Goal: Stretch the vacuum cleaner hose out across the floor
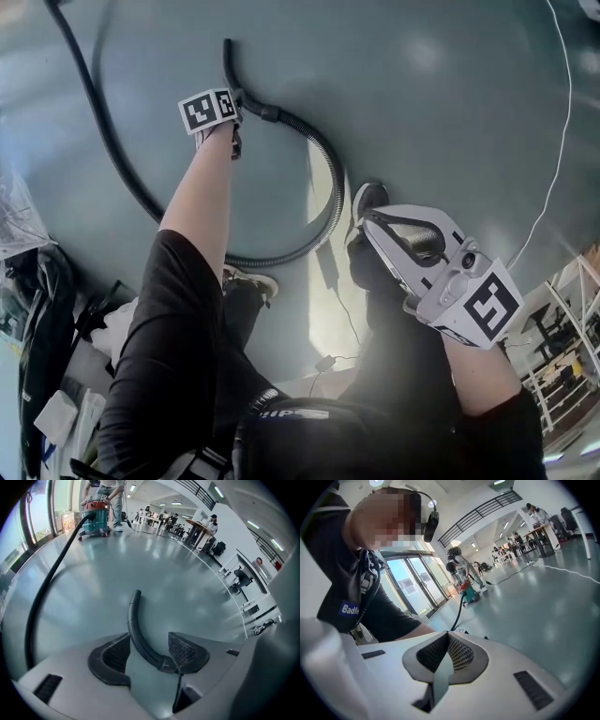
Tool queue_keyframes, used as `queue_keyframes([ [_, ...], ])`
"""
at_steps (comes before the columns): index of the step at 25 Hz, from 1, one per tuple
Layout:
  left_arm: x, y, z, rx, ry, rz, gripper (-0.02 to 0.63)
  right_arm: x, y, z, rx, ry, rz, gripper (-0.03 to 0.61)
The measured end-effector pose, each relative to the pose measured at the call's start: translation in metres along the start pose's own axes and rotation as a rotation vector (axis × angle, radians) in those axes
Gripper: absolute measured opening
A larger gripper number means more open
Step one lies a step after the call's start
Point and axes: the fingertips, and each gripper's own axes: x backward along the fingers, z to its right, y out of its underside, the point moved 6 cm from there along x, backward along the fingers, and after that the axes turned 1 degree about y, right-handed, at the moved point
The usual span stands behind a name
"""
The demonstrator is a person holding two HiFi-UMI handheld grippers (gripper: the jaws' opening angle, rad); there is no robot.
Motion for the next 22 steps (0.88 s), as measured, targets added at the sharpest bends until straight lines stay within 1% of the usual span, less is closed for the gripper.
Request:
queue_keyframes([
  [2,-0.031,0.002,-0.004,-0.022,-0.024,-0.02,0.247,0.0,0.008,0.014,0.01,0.007,0.002,0.003],
  [5,-0.064,0.008,-0.011,-0.052,-0.066,-0.062,0.247,0.003,0.012,0.026,0.011,0.045,0.023,0.003],
  [8,-0.087,0.008,-0.017,-0.078,-0.115,-0.098,0.247,0.006,0.022,0.035,0.006,0.083,0.03,0.003],
  [10,-0.094,0.011,-0.022,-0.067,-0.136,-0.12,0.247,0.005,0.029,0.033,-0.01,0.08,0.026,0.003],
  [12,-0.101,0.015,-0.024,-0.045,-0.136,-0.137,0.247,0.004,0.031,0.031,-0.019,0.069,0.025,0.003],
  [16,-0.124,0.021,-0.027,-0.059,-0.138,-0.179,0.247,-0.002,0.028,0.043,-0.001,0.088,0.044,0.003],
  [19,-0.141,0.029,-0.036,-0.039,-0.132,-0.196,0.252,-0.009,0.035,0.054,-0.005,0.082,0.041,0.003],
  [21,-0.139,0.029,-0.038,-0.024,-0.121,-0.214,0.251,-0.011,0.034,0.053,0.017,0.084,0.046,0.003],
  [22,-0.132,0.029,-0.037,-0.021,-0.113,-0.228,0.24,-0.011,0.031,0.049,0.032,0.086,0.052,0.003],
])
